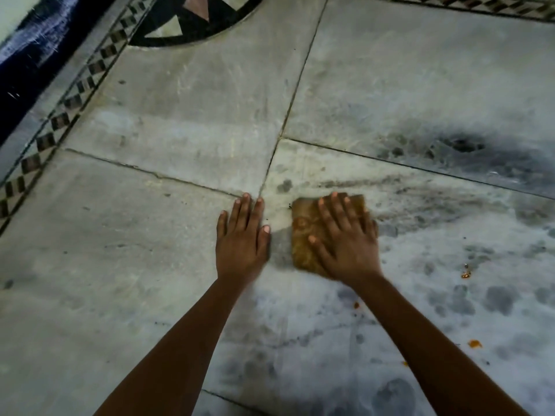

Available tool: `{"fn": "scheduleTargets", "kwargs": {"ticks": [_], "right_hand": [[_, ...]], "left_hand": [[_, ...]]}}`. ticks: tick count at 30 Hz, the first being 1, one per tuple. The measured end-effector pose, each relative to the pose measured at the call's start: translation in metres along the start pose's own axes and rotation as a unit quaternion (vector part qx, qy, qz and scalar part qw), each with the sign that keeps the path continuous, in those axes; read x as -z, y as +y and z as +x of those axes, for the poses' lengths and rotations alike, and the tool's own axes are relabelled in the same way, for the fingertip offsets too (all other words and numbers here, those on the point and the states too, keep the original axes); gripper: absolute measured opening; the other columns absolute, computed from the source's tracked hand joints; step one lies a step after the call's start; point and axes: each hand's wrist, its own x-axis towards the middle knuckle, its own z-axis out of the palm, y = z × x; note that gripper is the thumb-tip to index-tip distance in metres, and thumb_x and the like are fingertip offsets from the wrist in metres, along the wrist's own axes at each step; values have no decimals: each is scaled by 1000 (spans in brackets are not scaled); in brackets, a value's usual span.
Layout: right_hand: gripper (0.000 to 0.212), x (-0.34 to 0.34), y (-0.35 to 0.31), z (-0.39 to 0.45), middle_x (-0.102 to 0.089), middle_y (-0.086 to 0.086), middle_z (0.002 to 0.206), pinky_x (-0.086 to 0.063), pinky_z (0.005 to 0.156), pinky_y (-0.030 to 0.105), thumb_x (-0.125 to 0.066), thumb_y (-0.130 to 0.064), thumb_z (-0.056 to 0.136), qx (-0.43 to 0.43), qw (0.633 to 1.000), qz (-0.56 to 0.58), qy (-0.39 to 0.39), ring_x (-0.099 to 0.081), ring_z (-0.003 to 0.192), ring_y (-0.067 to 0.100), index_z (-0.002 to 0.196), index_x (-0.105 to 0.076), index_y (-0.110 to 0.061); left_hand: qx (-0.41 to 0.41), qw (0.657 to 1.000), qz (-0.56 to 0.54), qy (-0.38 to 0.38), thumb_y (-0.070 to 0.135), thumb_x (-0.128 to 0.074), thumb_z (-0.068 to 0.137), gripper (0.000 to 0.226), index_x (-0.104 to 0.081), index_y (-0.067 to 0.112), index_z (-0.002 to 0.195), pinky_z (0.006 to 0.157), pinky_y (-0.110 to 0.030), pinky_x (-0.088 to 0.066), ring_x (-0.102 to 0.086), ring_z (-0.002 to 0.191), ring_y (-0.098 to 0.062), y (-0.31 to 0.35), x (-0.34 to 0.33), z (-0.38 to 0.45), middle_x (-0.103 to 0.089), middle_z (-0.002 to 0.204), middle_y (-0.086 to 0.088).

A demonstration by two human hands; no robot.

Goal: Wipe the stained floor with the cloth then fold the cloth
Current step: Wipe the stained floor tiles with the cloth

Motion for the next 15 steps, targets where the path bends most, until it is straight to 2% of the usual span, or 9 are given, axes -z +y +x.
{"fn": "scheduleTargets", "kwargs": {"ticks": [2, 4, 5, 7, 9, 11, 13, 15], "right_hand": [[74, 5, 4, 30, -8, 7, 158, 4, 115, 42, -12, -61, 86, -71, 997, 7, 1, -4, 145, 25, 149, -13, -23], [74, 6, -5, 59, -1, 10, 158, 7, 115, 42, -11, -57, 87, -105, 994, 8, -8, 2, 145, 27, 150, -7, -19], [73, 5, -13, 66, -1, 10, 158, 8, 114, 41, -12, -54, 88, -95, 995, 6, -12, 2, 145, 27, 150, -7, -16], [71, 2, -31, 59, -11, 10, 157, 8, 113, 38, -12, -51, 89, -20, 1000, 7, -20, -7, 145, 27, 149, -15, -12], [66, -1, -37, 30, -25, 8, 154, 1, 113, 38, -20, -48, 91, 68, 997, -4, -22, -21, 142, 25, 146, -26, -12], [62, -4, -26, -3, -30, 6, 152, -6, 113, 38, -26, -46, 93, 96, 995, -12, -19, -27, 140, 23, 145, -31, -13], [62, -1, -4, -17, -31, 5, 151, -5, 113, 38, -28, -48, 93, 50, 999, -6, -6, -27, 140, 23, 145, -31, -14], [66, 4, 13, -4, -28, 8, 153, -5, 113, 39, -23, -50, 91, -32, 999, -4, 18, -24, 141, 25, 145, -30, -13]], "left_hand": [[3, 1000, 13, -2, 39, -20, 94, 57, -26, 18, 147, 115, -42, -11, -19, 143, -21, 0, -1, 1, -25, 154, -8], [3, 1000, 25, -11, 38, -20, 95, 56, -26, 17, 147, 115, -43, -12, -19, 143, -23, 1, 0, 2, -25, 154, -9], [0, 1000, 28, -12, 38, -19, 95, 56, -26, 17, 147, 115, -44, -13, -19, 143, -23, 2, 0, 3, -25, 154, -10], [1, 1000, 23, -11, 38, -18, 95, 56, -27, 17, 146, 115, -44, -14, -20, 143, -23, 2, 0, 2, -26, 153, -9], [2, 1000, 15, -5, 39, -18, 95, 56, -27, 19, 146, 114, -43, -13, -20, 143, -22, 0, 0, 2, -27, 153, -8], [-2, 1000, 7, -3, 40, -18, 95, 57, -24, 21, 148, 115, -40, -9, -16, 144, -18, -1, -1, 2, -23, 155, -5], [-3, 1000, 5, -4, 41, -18, 94, 58, -21, 21, 148, 116, -38, -5, -12, 144, -16, -2, -2, 1, -20, 156, -4], [-2, 1000, 9, -1, 41, -18, 94, 58, -22, 20, 148, 116, -39, -6, -13, 144, -18, -1, -2, 1, -21, 155, -5]]}}
